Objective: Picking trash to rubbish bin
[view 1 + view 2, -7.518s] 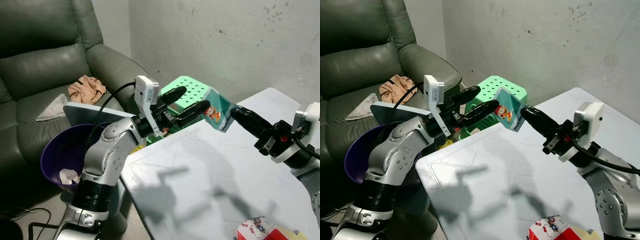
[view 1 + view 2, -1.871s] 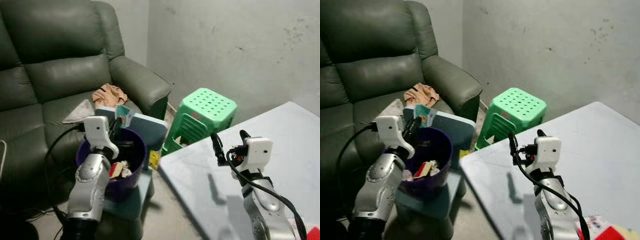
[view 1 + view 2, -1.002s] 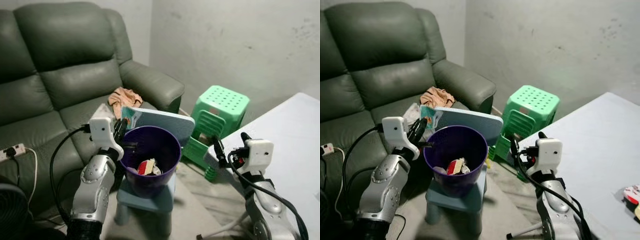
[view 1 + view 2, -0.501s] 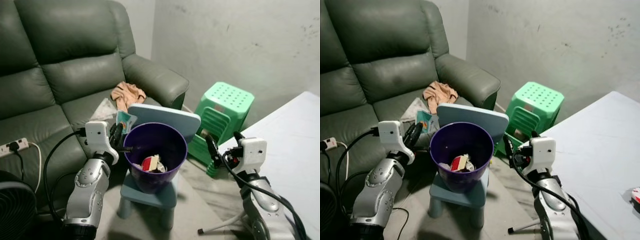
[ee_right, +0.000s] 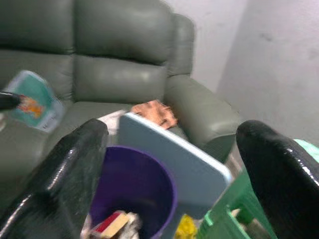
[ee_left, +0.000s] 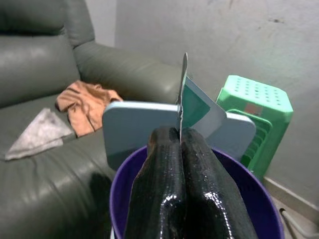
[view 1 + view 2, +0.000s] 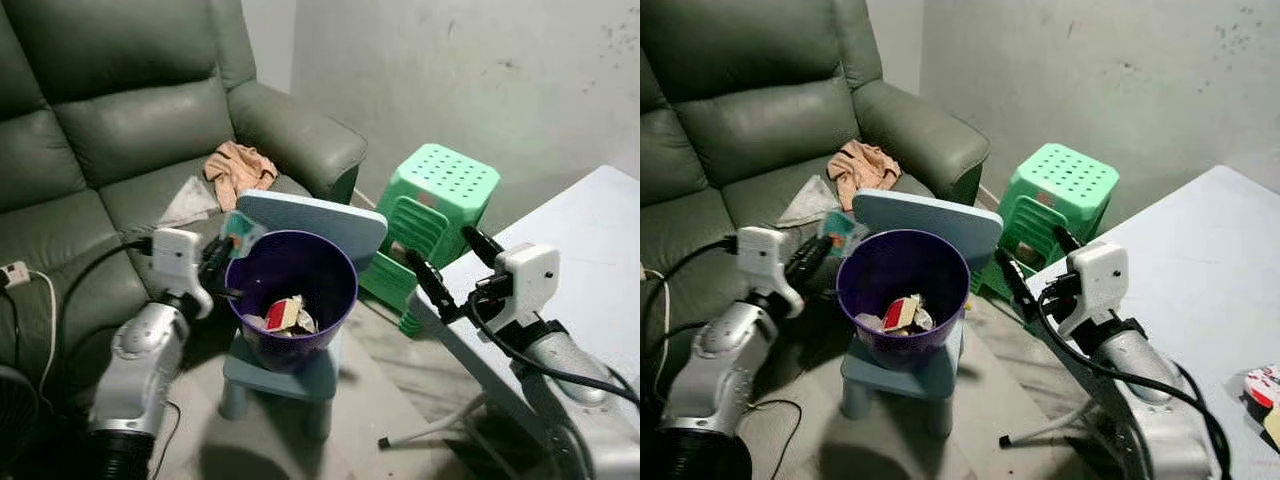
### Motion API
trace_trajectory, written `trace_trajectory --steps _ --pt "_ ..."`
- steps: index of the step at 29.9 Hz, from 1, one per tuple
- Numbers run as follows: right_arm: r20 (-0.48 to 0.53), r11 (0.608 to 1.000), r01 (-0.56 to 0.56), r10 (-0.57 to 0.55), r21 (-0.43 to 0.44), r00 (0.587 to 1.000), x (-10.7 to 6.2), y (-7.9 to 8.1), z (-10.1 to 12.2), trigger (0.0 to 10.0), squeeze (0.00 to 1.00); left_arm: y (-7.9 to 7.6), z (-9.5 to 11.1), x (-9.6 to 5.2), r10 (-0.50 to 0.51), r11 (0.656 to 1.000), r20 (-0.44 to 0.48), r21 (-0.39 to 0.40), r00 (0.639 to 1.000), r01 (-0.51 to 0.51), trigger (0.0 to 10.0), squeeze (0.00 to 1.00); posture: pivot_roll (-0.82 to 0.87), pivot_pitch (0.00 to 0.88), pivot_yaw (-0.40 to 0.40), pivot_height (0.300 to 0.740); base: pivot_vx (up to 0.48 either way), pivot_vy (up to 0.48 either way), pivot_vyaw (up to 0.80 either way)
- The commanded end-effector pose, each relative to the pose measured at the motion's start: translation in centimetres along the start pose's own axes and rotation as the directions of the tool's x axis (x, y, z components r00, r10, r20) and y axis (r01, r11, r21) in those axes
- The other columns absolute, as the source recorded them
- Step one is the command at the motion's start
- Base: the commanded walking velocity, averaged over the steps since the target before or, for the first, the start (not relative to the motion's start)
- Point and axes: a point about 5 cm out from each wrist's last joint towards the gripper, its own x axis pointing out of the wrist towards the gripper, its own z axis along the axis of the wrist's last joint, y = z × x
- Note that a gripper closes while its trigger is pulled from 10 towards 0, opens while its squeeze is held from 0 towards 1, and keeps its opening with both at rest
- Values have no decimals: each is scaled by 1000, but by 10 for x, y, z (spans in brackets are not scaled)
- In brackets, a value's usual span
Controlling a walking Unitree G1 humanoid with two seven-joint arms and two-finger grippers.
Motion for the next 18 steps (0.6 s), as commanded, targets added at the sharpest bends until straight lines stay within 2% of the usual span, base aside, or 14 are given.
trace_trajectory --steps 1,6,11,13,15,18 --pt "3 999 -44 44 11 999 -4 2 10 10000 0 -3 0 4 -36 999 2 7 999 36 10000 0 -139 228 -179 740 0 0 0" --pt "6 992 -128 128 15 992 -14 7 33 10000 0 -1 -4 9 -83 996 -1 14 997 83 10000 0 -188 292 -223 740 0 0 0" --pt "-3 989 -147 147 17 989 -19 10 42 10000 0 -1 -4 17 -121 993 5 5 993 121 10000 0 -219 322 -236 740 0 0 0" --pt "-12 988 -153 154 33 988 -23 12 48 10000 0 -1 -2 24 -143 990 13 -2 990 143 10000 0 -240 346 -244 740 0 0 0" --pt "-25 983 -169 171 65 985 -29 16 58 10000 0 -1 1 39 -180 983 24 -12 983 181 10000 0 -263 372 -249 740 0 0 0" --pt "-22 983 -166 168 74 985 -32 18 63 10000 0 -2 2 47 -185 983 12 -10 983 185 10000 0 -286 396 -256 740 0 0 0"
